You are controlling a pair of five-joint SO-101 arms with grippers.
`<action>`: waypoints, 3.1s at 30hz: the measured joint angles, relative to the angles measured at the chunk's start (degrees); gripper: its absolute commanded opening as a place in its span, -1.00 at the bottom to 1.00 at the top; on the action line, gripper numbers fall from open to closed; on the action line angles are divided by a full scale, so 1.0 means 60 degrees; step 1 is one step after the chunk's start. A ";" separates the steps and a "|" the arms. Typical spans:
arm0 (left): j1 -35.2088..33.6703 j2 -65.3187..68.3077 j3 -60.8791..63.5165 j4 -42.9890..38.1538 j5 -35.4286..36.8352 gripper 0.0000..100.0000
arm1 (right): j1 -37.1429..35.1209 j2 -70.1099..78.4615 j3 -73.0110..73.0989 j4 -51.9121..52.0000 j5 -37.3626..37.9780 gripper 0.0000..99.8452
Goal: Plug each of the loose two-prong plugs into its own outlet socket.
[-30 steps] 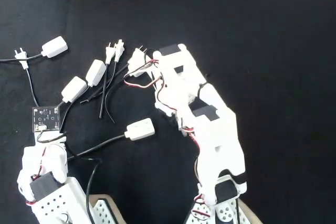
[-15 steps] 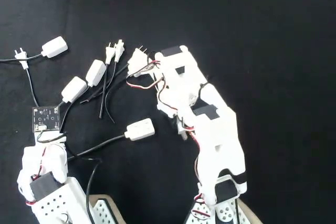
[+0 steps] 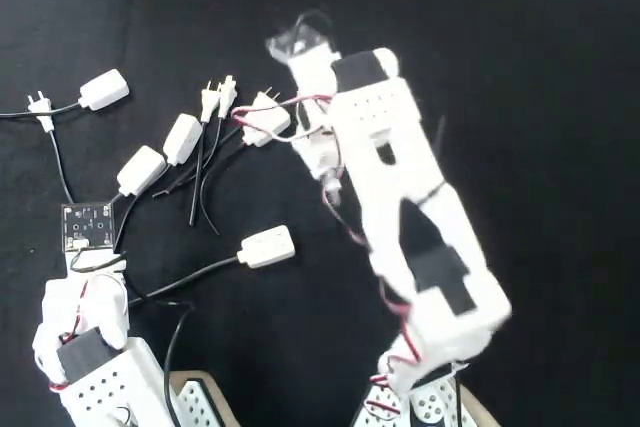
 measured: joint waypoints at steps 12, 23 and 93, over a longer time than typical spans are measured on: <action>0.2652 -0.0059 -0.3018 0.0132 0.2330 -0.90 | -0.2374 -0.3853 0.1729 -0.3678 -0.2198 -0.98; 0.6799 -0.0073 -0.3516 -0.1055 0.5832 -0.90 | -0.2960 -0.6637 0.3458 -0.5260 -0.3458 -0.98; 1.1311 -0.0117 -0.6740 0.0908 0.2960 -0.94 | -0.4718 -1.2498 0.7941 -0.4982 -0.2256 -0.98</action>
